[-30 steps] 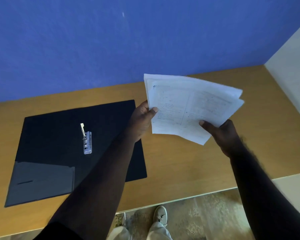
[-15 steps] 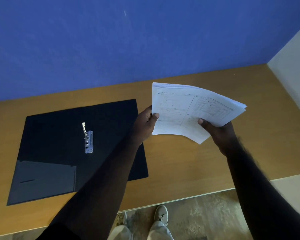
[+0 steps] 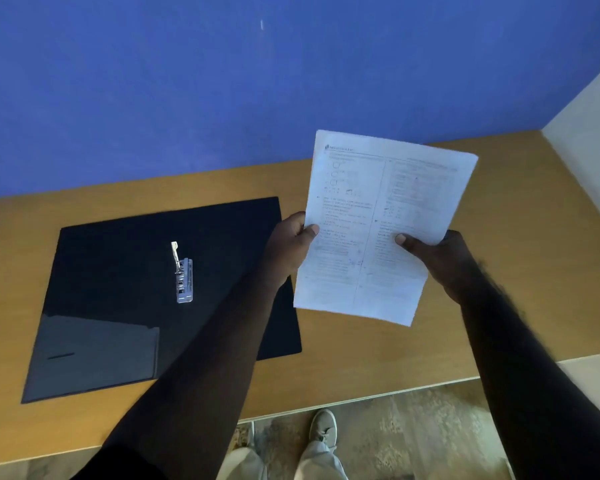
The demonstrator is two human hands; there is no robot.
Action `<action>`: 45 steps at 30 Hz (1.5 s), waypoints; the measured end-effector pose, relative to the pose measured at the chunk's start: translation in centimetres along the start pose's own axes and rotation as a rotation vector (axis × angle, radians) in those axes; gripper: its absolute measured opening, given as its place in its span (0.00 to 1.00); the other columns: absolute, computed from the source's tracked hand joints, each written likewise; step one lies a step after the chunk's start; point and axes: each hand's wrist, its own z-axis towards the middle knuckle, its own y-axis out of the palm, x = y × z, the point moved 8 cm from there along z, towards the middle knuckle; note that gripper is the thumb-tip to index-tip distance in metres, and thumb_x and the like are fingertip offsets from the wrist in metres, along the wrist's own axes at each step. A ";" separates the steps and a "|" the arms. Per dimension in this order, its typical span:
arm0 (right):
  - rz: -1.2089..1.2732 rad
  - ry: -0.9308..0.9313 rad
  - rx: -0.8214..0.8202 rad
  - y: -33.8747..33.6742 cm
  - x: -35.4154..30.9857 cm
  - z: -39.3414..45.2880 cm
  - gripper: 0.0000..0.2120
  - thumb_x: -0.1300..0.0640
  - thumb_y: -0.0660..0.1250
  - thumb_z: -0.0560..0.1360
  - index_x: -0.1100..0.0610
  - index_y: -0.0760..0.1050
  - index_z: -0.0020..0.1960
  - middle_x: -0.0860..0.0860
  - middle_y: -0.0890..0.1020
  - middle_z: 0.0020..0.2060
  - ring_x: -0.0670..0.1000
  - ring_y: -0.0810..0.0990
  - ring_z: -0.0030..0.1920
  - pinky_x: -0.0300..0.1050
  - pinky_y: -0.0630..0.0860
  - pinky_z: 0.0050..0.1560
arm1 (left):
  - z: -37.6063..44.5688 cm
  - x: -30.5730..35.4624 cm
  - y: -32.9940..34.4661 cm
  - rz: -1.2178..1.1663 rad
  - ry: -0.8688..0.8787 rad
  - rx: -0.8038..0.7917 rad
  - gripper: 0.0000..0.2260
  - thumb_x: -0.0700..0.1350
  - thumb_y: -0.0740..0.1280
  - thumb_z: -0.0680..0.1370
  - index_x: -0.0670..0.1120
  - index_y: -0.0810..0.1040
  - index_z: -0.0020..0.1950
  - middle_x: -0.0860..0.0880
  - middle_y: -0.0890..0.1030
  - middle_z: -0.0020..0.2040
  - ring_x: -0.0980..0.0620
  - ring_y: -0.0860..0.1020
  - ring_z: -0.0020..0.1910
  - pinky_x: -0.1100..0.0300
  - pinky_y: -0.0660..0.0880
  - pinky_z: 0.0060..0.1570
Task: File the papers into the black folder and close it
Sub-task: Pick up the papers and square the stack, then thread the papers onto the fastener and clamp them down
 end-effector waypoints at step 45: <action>-0.219 0.412 -0.289 23.7 11.1 0.7 0.12 0.63 0.66 0.79 0.54 0.80 0.60 0.53 0.85 0.56 0.58 0.84 0.54 0.63 0.81 0.56 | -1.3 -14.5 -24.7 0.249 -0.401 0.265 0.10 0.40 0.60 0.80 0.55 0.75 0.47 0.45 0.79 0.41 0.52 0.69 0.28 0.60 0.65 0.29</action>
